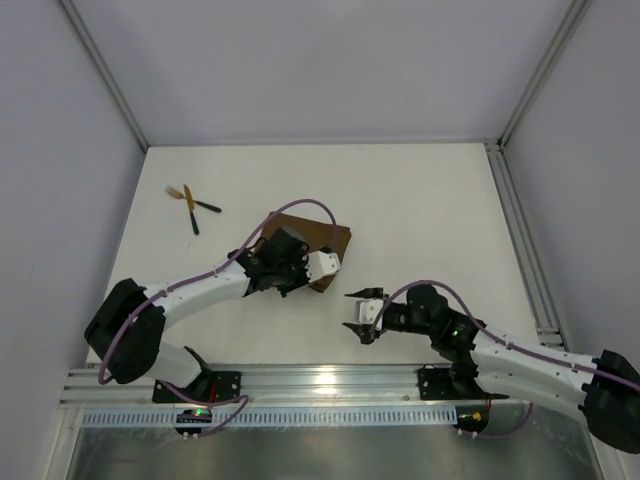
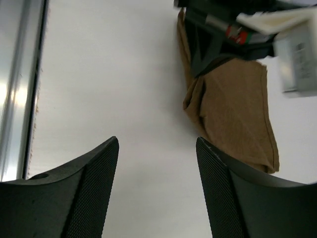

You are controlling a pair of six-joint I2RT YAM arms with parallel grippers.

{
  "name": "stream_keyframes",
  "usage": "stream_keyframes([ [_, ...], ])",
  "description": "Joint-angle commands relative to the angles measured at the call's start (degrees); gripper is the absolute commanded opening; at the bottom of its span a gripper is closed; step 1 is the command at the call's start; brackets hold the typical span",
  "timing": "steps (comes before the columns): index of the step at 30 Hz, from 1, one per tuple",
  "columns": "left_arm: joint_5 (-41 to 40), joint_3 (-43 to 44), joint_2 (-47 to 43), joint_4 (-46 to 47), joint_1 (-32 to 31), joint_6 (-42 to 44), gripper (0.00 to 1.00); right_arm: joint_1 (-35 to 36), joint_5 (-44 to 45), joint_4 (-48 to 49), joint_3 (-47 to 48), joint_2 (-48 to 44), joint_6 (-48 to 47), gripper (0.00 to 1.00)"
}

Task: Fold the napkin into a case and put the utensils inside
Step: Pick up the upper triangle-folded napkin from the center of the board.

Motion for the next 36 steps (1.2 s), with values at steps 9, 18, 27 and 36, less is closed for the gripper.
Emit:
stream_keyframes([
  [9,3.63,3.43,-0.32,-2.56,0.44,-1.73,0.00,3.82,16.65,26.63,2.39,26.32,-10.34,0.77],
  [18,4.34,3.78,0.21,-3.44,0.44,-1.73,0.00,3.82,21.13,40.97,2.92,40.65,-8.41,0.80],
  [27,5.04,4.31,0.56,-3.88,0.44,-2.25,0.00,3.82,17.36,41.44,6.69,46.38,-7.26,0.79],
  [36,6.09,5.37,1.17,-4.67,1.05,-2.87,0.00,4.08,12.52,37.92,8.45,47.52,-6.13,0.46],
])
